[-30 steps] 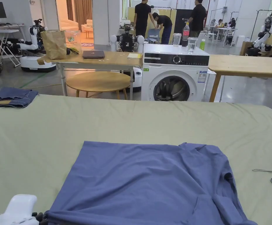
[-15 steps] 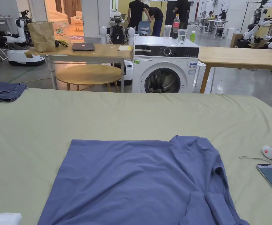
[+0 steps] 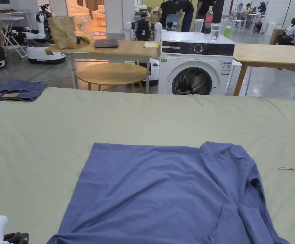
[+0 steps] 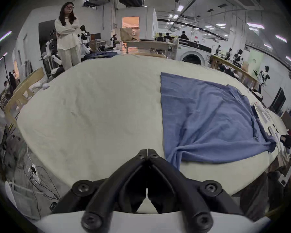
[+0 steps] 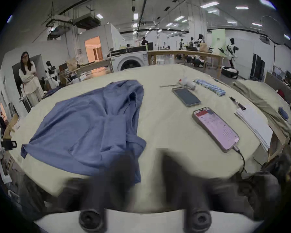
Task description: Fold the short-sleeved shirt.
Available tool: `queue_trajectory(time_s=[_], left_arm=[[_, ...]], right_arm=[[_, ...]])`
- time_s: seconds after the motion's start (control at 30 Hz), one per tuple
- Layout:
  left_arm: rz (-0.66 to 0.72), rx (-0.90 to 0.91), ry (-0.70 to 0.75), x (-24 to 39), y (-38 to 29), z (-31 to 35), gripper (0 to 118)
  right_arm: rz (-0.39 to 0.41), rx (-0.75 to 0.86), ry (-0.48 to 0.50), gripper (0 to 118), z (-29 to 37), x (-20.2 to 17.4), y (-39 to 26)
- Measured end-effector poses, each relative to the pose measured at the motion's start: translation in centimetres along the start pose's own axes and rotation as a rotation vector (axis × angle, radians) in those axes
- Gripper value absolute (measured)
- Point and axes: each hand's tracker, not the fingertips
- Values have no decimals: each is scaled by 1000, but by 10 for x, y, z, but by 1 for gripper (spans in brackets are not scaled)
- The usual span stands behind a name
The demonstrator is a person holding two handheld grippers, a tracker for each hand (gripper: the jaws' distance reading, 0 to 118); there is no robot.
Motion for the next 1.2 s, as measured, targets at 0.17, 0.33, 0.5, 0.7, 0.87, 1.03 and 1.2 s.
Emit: queue_trajectory(time_s=[0.17, 0.33, 0.5, 0.7, 0.87, 1.03, 1.2], left_arm=[[-39, -41, -64, 6, -1, -4, 56], [-73, -110, -70, 13, 1, -38, 118], [-98, -171, -96, 25, 6, -55, 42], [-102, -174, -105, 29, 11, -53, 0], [-102, -161, -104, 27, 10, -47, 0], [-110, -152, -94, 36, 10, -37, 0], [-105, -158, -92, 33, 10, -40, 0]], right_arm=[[-13, -33, 22, 0, -2, -1, 3], [12, -74, 33, 0, -13, -11, -7], [15, -104, 38, 0, -20, -15, -10], [39, -111, 46, 0, -22, -18, -7], [57, -128, 75, 91, -23, -18, -9], [102, -166, 104, 117, -38, -26, -11], [107, -179, 111, 15, -54, -26, -8]])
